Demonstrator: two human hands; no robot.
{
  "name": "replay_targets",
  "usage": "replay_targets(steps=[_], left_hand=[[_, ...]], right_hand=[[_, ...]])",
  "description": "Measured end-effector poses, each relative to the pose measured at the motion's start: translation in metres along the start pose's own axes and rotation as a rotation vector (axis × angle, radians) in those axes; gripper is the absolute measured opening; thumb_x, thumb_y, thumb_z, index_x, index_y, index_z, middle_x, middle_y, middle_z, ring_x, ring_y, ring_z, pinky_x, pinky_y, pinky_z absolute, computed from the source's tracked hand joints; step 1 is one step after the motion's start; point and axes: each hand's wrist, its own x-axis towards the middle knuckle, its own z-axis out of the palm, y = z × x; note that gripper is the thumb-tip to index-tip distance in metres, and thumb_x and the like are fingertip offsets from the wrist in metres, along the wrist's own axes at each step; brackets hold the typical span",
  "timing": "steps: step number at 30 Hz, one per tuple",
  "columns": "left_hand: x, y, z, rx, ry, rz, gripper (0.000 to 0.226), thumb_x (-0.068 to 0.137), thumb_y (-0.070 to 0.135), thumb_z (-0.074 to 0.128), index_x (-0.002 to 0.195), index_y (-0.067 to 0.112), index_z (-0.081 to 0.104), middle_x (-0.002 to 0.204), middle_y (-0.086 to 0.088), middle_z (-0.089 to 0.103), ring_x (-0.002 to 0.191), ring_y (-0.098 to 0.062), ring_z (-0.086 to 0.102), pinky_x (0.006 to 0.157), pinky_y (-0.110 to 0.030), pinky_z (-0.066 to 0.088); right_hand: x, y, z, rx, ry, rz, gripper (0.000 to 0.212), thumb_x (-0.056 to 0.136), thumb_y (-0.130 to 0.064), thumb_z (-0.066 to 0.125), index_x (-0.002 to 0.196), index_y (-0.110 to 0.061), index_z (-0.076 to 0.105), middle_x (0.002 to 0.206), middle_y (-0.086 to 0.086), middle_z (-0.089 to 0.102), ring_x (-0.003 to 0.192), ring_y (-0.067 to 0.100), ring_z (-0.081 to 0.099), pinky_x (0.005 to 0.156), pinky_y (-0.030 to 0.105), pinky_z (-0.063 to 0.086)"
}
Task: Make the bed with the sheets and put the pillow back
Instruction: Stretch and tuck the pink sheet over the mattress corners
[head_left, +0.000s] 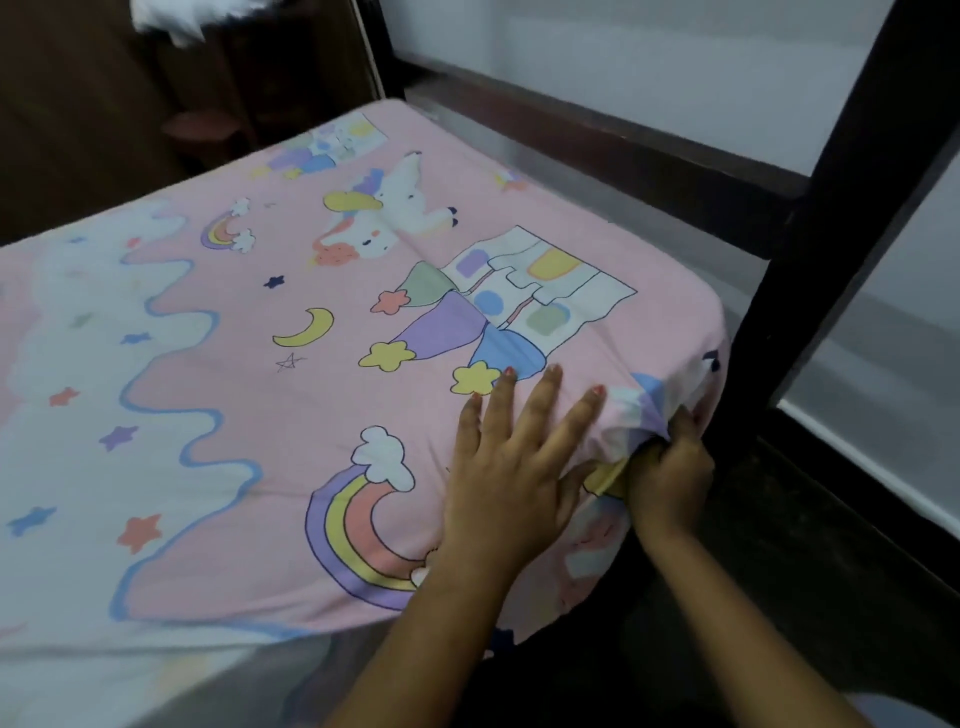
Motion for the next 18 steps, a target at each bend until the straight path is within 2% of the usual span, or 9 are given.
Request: replay_targets(steps=[3, 5, 8, 11, 13, 16, 18], left_hand=[[0.000, 0.004, 0.007, 0.042, 0.057, -0.003, 0.059, 0.091, 0.055, 0.039, 0.146, 0.034, 0.031, 0.148, -0.006, 0.040, 0.129, -0.039, 0.041, 0.098, -0.051, 0.038], [-0.001, 0.005, 0.009, 0.069, 0.072, 0.011, 0.060, 0.090, 0.056, 0.041, 0.145, 0.034, 0.032, 0.146, -0.006, 0.042, 0.126, -0.039, 0.044, 0.097, -0.050, 0.039], [0.004, 0.003, 0.002, 0.085, 0.066, -0.004, 0.060, 0.089, 0.058, 0.041, 0.143, 0.034, 0.037, 0.143, -0.004, 0.046, 0.123, -0.038, 0.047, 0.093, -0.048, 0.042], [0.003, 0.001, -0.012, 0.081, 0.047, 0.013, 0.061, 0.086, 0.060, 0.040, 0.138, 0.029, 0.045, 0.136, -0.002, 0.052, 0.119, -0.034, 0.051, 0.087, -0.044, 0.045], [0.003, 0.005, -0.013, 0.106, 0.068, 0.012, 0.059, 0.086, 0.058, 0.044, 0.135, 0.026, 0.049, 0.133, -0.002, 0.054, 0.117, -0.031, 0.053, 0.086, -0.045, 0.047], [-0.009, 0.024, -0.004, 0.097, 0.172, 0.010, 0.055, 0.077, 0.037, 0.068, 0.128, 0.022, 0.055, 0.128, -0.003, 0.057, 0.116, -0.029, 0.053, 0.092, -0.047, 0.046], [-0.025, 0.036, 0.006, 0.092, 0.213, 0.058, 0.057, 0.072, 0.024, 0.068, 0.127, 0.022, 0.054, 0.132, -0.004, 0.055, 0.122, -0.030, 0.049, 0.100, -0.049, 0.039]], right_hand=[[0.000, 0.007, -0.004, -0.076, -0.024, -0.092, 0.027, 0.088, -0.007, 0.041, 0.105, -0.001, 0.062, 0.094, 0.028, 0.064, 0.084, 0.043, 0.061, 0.064, 0.033, 0.036], [0.000, 0.008, -0.014, -0.241, -0.070, -0.145, 0.027, 0.088, -0.001, 0.044, 0.109, -0.004, 0.060, 0.099, 0.027, 0.063, 0.088, 0.046, 0.060, 0.065, 0.036, 0.037], [0.005, 0.004, -0.034, -0.491, -0.167, -0.184, 0.031, 0.089, -0.007, 0.043, 0.114, -0.013, 0.061, 0.107, 0.021, 0.064, 0.095, 0.042, 0.060, 0.072, 0.039, 0.045], [0.009, 0.006, -0.054, -0.644, -0.177, -0.271, 0.037, 0.088, -0.014, 0.036, 0.113, -0.017, 0.062, 0.106, 0.012, 0.066, 0.093, 0.038, 0.063, 0.071, 0.036, 0.046], [0.008, 0.012, -0.056, -0.704, -0.208, -0.264, 0.034, 0.089, -0.012, 0.039, 0.115, -0.019, 0.061, 0.107, 0.009, 0.066, 0.095, 0.035, 0.063, 0.071, 0.034, 0.045], [0.009, 0.018, -0.043, -0.708, -0.284, -0.196, 0.030, 0.093, -0.012, 0.038, 0.113, -0.016, 0.059, 0.114, 0.012, 0.060, 0.099, 0.035, 0.062, 0.075, 0.034, 0.044], [0.010, 0.020, -0.036, -0.721, -0.296, -0.198, 0.030, 0.095, -0.013, 0.034, 0.113, -0.011, 0.058, 0.117, 0.014, 0.053, 0.098, 0.037, 0.062, 0.075, 0.036, 0.044]])
